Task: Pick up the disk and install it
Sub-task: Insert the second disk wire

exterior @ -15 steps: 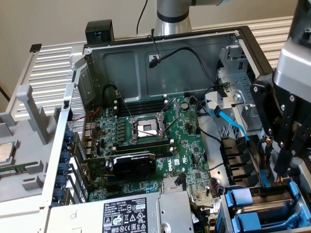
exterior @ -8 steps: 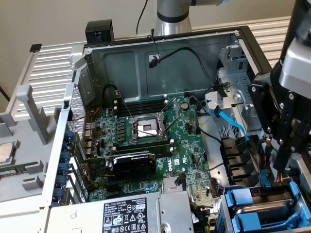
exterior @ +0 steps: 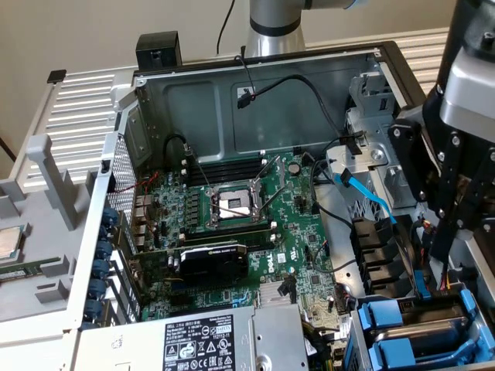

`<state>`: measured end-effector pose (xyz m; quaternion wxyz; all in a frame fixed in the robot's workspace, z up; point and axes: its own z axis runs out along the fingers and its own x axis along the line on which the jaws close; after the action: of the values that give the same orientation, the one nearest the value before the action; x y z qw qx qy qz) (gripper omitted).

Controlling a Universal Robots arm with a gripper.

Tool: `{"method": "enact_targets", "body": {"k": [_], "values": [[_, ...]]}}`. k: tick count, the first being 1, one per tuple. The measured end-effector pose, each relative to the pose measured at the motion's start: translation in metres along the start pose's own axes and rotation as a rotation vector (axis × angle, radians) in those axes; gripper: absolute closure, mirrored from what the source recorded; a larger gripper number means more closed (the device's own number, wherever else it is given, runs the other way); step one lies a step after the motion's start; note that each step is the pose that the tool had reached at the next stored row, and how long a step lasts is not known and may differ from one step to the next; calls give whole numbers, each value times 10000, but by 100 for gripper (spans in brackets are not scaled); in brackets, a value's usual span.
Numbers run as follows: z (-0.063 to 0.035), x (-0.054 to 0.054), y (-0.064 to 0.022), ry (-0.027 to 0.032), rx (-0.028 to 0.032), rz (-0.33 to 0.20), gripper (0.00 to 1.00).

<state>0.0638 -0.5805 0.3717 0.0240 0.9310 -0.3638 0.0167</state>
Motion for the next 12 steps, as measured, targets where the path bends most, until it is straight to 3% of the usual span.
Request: {"method": "enact_targets", "body": {"k": [4,12], "values": [[-1,-13,-13,15,24,-474,89],[-1,-15,-15,63,93,-1915,89]]}}
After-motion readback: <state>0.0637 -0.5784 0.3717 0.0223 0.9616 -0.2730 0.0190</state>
